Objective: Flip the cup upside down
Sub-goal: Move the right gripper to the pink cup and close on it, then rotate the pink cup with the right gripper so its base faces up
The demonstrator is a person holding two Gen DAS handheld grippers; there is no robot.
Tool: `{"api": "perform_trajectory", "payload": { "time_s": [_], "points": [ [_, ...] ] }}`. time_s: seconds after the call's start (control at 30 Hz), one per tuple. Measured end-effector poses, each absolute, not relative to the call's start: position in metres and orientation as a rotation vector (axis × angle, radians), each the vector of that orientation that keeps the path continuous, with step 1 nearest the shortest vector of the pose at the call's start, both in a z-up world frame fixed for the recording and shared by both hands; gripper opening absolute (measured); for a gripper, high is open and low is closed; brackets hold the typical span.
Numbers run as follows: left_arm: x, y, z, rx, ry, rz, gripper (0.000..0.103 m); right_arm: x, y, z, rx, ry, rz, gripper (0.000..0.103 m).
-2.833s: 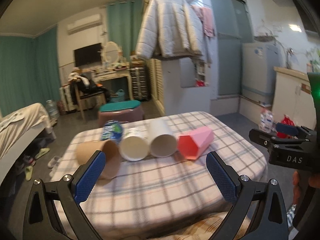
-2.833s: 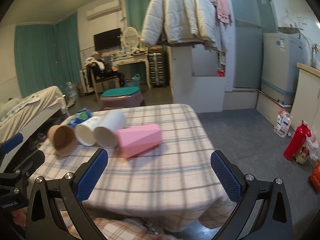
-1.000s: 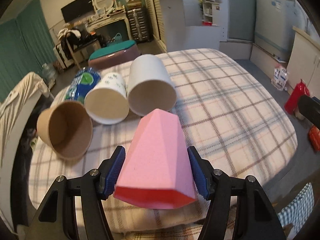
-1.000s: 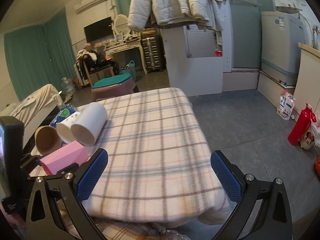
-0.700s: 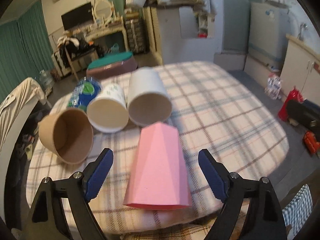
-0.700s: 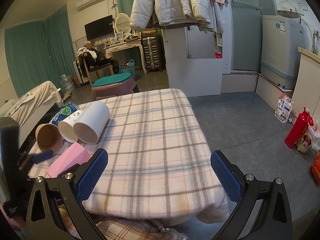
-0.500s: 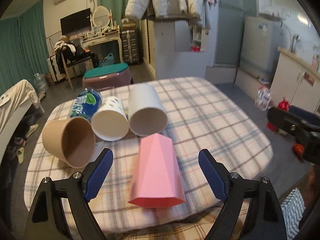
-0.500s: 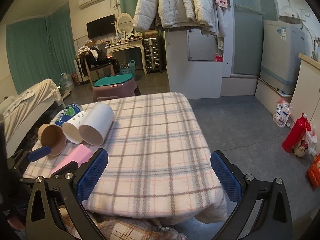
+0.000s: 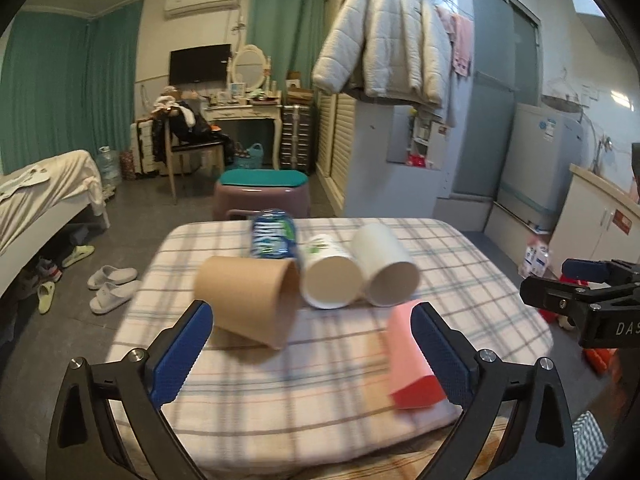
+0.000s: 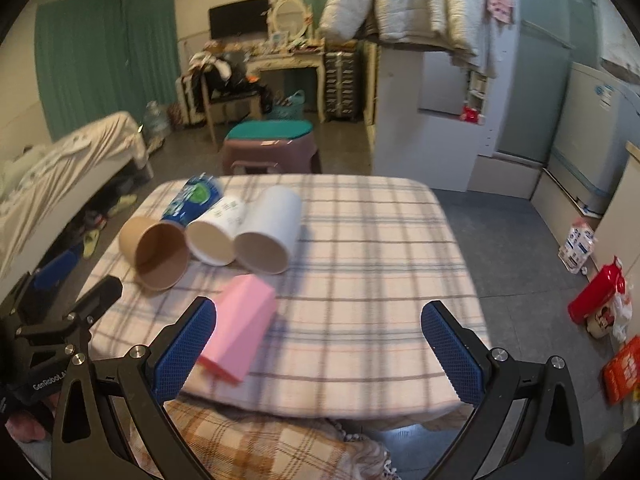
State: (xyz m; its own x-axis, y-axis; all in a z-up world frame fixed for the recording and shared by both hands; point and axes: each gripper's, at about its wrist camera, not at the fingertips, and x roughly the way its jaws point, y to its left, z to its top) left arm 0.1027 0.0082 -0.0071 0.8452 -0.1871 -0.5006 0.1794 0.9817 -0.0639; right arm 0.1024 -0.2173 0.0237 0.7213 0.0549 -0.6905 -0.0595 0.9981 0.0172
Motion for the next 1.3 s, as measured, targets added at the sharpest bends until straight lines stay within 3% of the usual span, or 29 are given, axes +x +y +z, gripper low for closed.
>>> {"api": "perform_trajectory", "payload": {
  "time_s": [0.3, 0.7, 0.97, 1.1, 1.3],
  "points": [
    [0.117, 0.062, -0.026, -0.093, 0.547, -0.153, 0.102, 0.156, -0.169, 0.004, -0.026, 1.004, 0.123, 0.103],
    [0.142, 0.077, -0.048, -0.105, 0.594, -0.156, 0.102, 0.232, -0.161, -0.065, 0.118, 1.348, 0.182, 0.102],
    [0.149, 0.084, -0.061, -0.129, 0.627, -0.153, 0.102, 0.245, -0.160, -0.087, 0.144, 1.411, 0.184, 0.090],
    [0.148, 0.086, -0.060, -0.133, 0.631, -0.151, 0.102, 0.246, -0.157, -0.093, 0.157, 1.416, 0.191, 0.075],
    [0.142, 0.086, -0.053, -0.119, 0.618, -0.140, 0.102, 0.238, -0.154, -0.079, 0.148, 1.383, 0.223, 0.064]
  ]
}}
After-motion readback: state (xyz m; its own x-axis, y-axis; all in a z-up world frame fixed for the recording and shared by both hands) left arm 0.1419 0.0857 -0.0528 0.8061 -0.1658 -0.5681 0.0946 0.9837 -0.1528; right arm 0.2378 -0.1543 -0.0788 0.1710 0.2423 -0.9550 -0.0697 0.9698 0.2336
